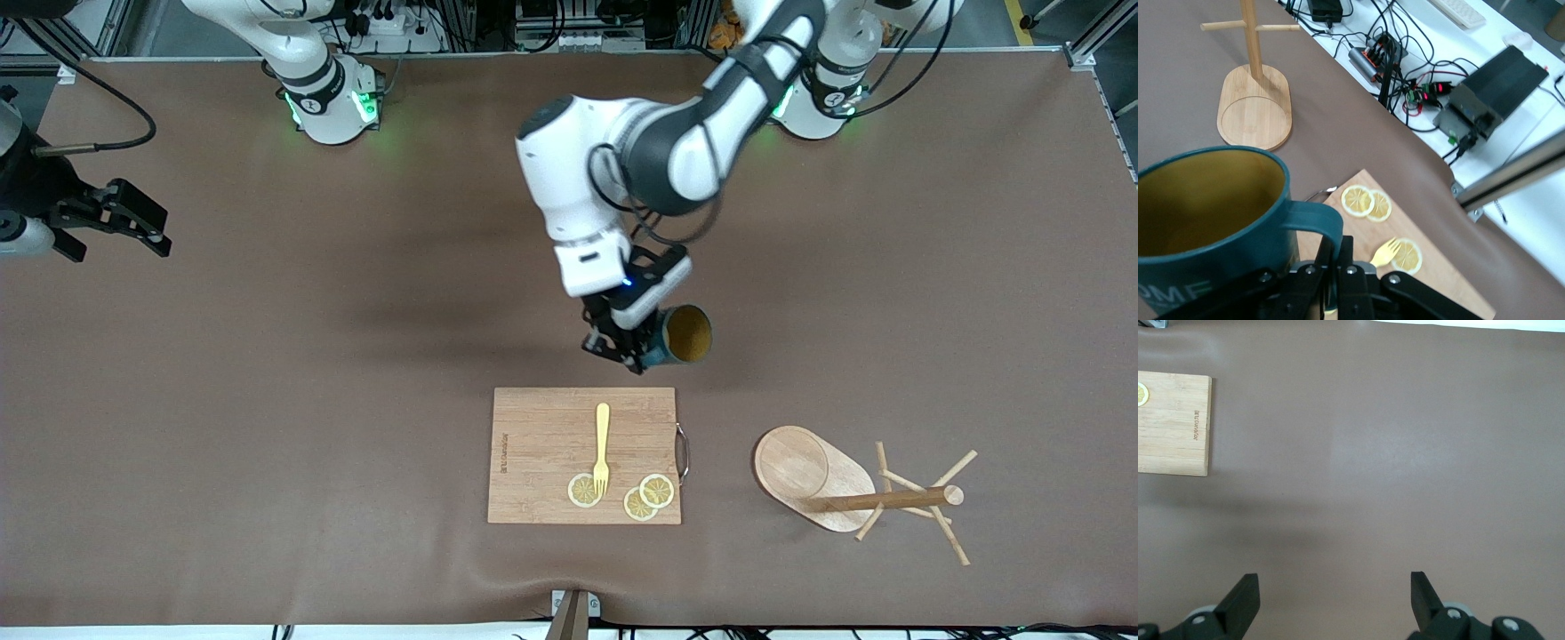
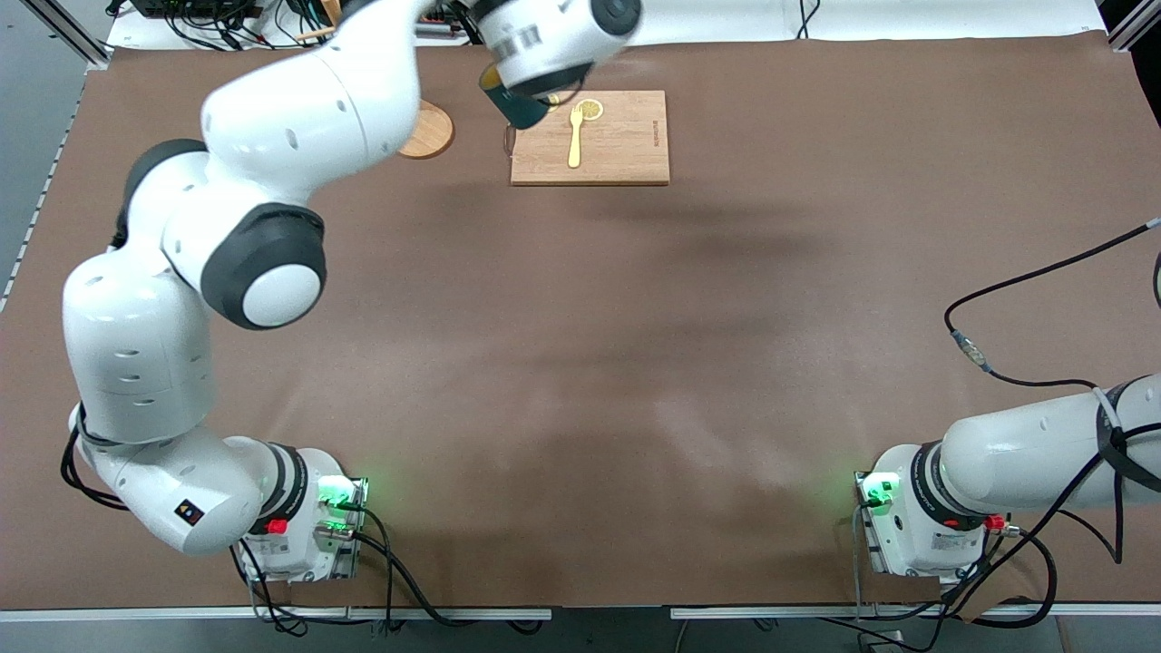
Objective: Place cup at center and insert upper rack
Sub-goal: 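Lift the mug with the left gripper and carry it to the wooden stand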
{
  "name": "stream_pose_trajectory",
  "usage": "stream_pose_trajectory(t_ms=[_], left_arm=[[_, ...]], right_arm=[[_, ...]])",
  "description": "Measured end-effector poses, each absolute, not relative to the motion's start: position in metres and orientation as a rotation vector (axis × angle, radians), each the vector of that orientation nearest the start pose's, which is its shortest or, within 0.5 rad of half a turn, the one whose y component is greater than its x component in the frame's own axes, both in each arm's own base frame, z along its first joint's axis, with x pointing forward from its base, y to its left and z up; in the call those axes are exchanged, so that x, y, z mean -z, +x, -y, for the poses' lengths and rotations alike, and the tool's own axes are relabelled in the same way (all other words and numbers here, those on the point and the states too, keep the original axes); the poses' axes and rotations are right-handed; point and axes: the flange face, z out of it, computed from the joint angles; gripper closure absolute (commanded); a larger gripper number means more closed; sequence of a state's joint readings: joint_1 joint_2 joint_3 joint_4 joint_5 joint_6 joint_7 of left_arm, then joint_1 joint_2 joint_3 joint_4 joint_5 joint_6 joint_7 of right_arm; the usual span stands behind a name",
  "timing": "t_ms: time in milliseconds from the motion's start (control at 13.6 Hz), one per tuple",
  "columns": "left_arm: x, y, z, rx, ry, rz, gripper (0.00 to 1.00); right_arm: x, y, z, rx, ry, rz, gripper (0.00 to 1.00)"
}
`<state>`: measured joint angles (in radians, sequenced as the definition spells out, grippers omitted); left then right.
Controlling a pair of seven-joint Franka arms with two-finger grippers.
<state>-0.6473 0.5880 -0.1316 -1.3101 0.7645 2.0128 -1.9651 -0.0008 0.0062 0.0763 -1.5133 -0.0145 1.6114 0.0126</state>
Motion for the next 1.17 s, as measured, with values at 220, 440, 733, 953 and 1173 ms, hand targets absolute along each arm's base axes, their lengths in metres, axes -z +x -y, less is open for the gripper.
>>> stream_pose_trajectory(t_ms=[220, 440, 733, 953, 1173], left_arm=[[-0.449, 0.603, 0.438, 0.881, -2.74, 1.562, 1.0], [-0.474, 0.632, 0.4, 0.783, -2.784, 1.814, 1.0], [-0.486, 0.662, 0.361, 0.683, -2.795, 2.086, 1.0], [-0.489, 0.684, 0.328, 0.71, -2.804, 2.225, 1.0], [-0.483, 0.702, 0.294, 0.61, -2.88, 2.207, 1.0]], right_arm=[[-0.652, 0.56, -0.041, 0.145, -3.147, 0.101, 0.0], [-0.652, 0.56, -0.042, 0.145, -3.146, 0.104, 0.0], [-0.652, 0.559, -0.046, 0.145, -3.146, 0.113, 0.0], [-0.652, 0.559, -0.048, 0.146, -3.145, 0.119, 0.0], [-0.652, 0.559, -0.048, 0.146, -3.145, 0.12, 0.0]])
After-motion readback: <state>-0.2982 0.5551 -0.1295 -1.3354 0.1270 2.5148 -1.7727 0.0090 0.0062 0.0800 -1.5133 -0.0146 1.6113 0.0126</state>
